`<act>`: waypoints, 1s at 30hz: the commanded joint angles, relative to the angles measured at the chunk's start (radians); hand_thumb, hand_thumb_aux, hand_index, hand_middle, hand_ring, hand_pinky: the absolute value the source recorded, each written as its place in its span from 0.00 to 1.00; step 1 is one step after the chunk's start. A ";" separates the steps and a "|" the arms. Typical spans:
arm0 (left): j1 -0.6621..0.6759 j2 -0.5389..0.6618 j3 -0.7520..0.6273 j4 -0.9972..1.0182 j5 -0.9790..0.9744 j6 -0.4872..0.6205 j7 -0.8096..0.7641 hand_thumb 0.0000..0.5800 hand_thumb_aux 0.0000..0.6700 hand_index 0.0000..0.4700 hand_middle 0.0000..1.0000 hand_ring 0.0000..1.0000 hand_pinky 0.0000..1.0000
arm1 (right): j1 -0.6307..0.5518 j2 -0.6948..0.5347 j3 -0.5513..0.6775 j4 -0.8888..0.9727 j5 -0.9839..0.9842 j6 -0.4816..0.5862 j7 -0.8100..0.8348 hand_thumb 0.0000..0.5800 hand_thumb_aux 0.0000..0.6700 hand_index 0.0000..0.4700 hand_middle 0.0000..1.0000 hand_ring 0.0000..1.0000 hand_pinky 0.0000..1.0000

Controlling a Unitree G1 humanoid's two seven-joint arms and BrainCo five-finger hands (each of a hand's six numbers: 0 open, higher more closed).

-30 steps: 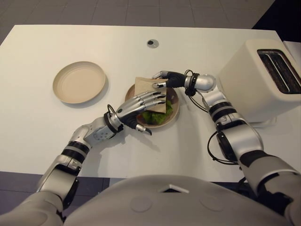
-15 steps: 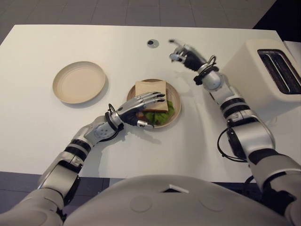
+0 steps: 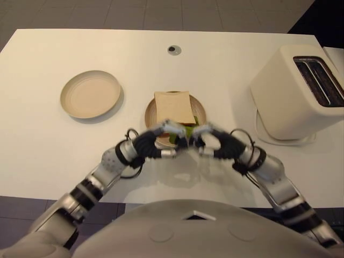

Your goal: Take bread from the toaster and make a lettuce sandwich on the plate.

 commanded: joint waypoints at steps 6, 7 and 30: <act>-0.091 -0.135 0.075 0.434 0.538 0.293 0.207 1.00 1.00 1.00 1.00 1.00 1.00 | -0.127 0.087 0.025 0.272 -0.385 0.050 -0.026 1.00 1.00 1.00 1.00 1.00 1.00; -0.127 -0.163 0.091 0.487 0.572 0.321 0.261 1.00 1.00 1.00 1.00 1.00 1.00 | -0.158 0.122 0.016 0.303 -0.434 0.076 -0.073 1.00 1.00 1.00 1.00 1.00 1.00; -0.270 -0.478 0.546 0.580 0.325 -0.064 0.624 0.00 0.00 0.00 0.00 0.00 0.00 | -0.331 0.508 -0.391 0.484 -0.399 0.148 -0.791 0.00 0.00 0.00 0.00 0.00 0.00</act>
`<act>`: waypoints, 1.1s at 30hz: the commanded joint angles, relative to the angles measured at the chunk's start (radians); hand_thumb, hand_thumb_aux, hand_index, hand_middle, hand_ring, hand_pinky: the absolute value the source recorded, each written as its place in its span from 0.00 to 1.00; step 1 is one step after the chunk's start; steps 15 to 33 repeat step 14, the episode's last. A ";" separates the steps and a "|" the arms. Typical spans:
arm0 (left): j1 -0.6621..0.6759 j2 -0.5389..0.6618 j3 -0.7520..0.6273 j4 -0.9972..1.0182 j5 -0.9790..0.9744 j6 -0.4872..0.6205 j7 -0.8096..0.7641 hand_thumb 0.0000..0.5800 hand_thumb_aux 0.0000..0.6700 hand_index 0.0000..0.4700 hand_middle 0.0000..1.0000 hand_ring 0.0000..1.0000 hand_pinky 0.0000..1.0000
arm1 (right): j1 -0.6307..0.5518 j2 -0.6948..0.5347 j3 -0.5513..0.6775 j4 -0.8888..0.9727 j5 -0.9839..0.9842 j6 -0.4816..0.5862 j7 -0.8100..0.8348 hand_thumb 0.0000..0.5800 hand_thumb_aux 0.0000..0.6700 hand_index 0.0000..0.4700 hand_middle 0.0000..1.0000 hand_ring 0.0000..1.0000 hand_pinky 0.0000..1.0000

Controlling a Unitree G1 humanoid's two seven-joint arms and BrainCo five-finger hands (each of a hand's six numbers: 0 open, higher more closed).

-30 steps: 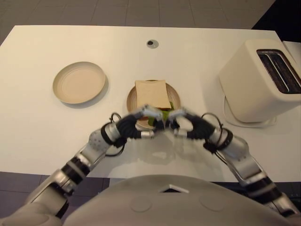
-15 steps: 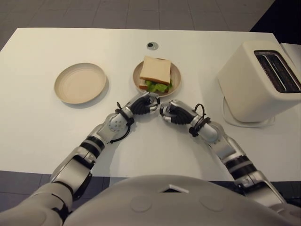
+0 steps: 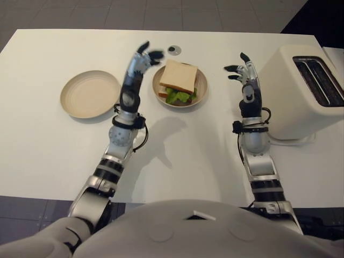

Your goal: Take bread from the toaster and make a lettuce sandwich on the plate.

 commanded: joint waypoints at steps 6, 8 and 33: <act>-0.021 -0.082 0.094 0.387 0.192 -0.108 0.089 0.00 0.00 0.00 0.00 0.00 0.00 | -0.066 0.004 -0.085 0.267 0.018 -0.163 -0.051 0.00 0.00 0.00 0.00 0.00 0.00; -0.022 -0.089 0.110 0.401 0.209 -0.102 0.104 0.00 0.00 0.00 0.00 0.00 0.00 | -0.064 0.005 -0.083 0.297 0.005 -0.201 -0.048 0.00 0.00 0.00 0.00 0.00 0.00; -0.015 -0.100 0.132 0.400 0.329 -0.014 0.229 0.00 0.00 0.00 0.00 0.00 0.00 | -0.061 0.022 -0.084 0.340 0.067 -0.232 0.013 0.00 0.00 0.00 0.00 0.00 0.00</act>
